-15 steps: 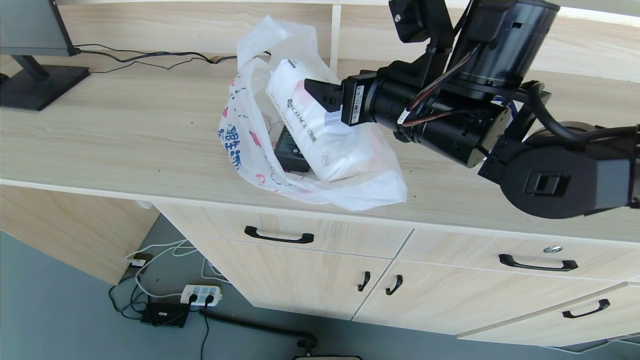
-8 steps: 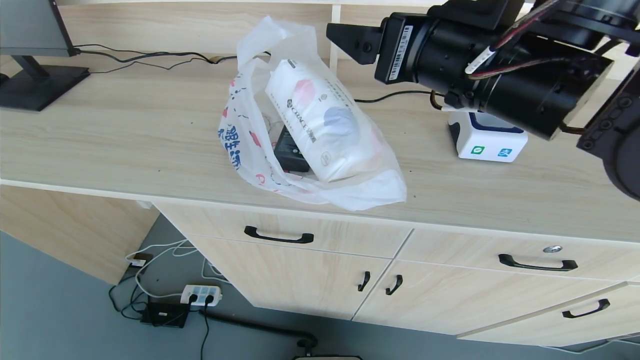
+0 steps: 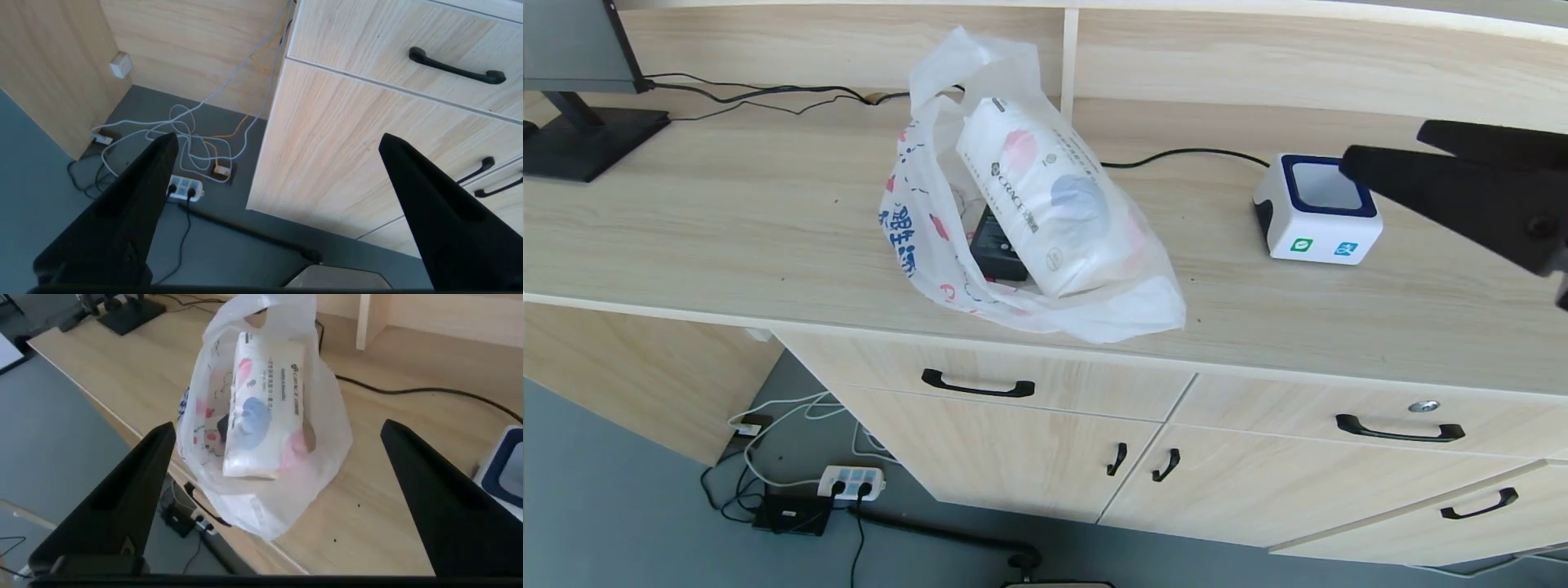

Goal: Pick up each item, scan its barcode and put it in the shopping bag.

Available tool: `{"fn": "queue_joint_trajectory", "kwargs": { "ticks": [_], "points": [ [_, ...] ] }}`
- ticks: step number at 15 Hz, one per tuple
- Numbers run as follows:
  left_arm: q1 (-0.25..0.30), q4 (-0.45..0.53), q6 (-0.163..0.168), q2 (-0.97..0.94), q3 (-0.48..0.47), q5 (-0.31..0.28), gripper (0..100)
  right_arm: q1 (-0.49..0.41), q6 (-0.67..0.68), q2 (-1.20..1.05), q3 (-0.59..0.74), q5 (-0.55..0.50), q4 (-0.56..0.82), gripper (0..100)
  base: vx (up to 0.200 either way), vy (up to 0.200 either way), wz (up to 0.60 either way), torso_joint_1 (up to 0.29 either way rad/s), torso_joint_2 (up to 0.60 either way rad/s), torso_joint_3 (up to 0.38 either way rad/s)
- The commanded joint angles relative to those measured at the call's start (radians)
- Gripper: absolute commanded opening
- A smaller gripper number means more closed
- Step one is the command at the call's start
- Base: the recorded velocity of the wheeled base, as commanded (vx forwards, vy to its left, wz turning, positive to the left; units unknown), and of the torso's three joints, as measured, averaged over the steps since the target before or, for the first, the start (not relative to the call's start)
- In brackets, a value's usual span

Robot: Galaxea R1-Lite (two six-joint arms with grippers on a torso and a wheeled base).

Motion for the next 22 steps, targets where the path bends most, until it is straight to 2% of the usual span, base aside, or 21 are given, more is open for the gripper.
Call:
{"fn": "queue_joint_trajectory", "kwargs": {
  "ticks": [1,6,10,14,17,18,19,21,22],
  "points": [
    [0.001,0.001,0.001,0.001,0.0,0.0,100,0.015,-0.013,-0.198,0.166,-0.004,0.029,100,0.0,0.0,0.0,0.0,0.0,0.0],
    [0.001,0.001,0.0,0.001,0.0,0.0,100,0.142,-0.035,-0.319,0.499,-0.004,0.023,100,0.0,0.0,0.0,0.0,0.0,0.0],
    [0.001,0.001,0.0,0.001,0.0,0.0,100,0.15,-0.03,-0.439,0.745,0.003,0.023,100,0.0,0.0,0.0,0.0,0.0,0.0],
    [0.001,0.002,0.001,0.001,0.0,0.0,100,0.167,-0.029,-0.494,0.898,0.017,0.021,100,0.0,0.0,0.0,0.0,0.0,0.0],
    [0.001,0.001,0.0,0.001,0.0,0.0,100,0.173,-0.03,-0.672,0.903,0.08,0.257,100,0.0,0.0,0.0,0.0,0.0,0.0],
    [0.001,0.002,0.0,0.001,0.0,0.0,100,0.173,-0.029,-0.735,0.884,0.135,0.348,100,0.0,0.0,0.0,0.0,0.0,0.0],
    [0.001,0.002,0.0,0.001,0.0,0.0,100,0.173,-0.032,-0.736,0.877,0.171,0.358,100,0.0,0.0,0.0,0.0,0.0,0.0],
    [0.001,0.002,0.001,0.001,0.0,0.0,100,0.151,-0.015,-0.71,0.877,0.168,0.36,100,0.0,0.0,0.0,0.0,0.0,0.0],
    [0.001,0.002,0.003,0.001,0.0,0.0,100,0.061,-0.009,-0.689,0.878,0.151,0.358,100,0.0,0.0,0.0,0.0,0.0,0.0]
  ]
}}
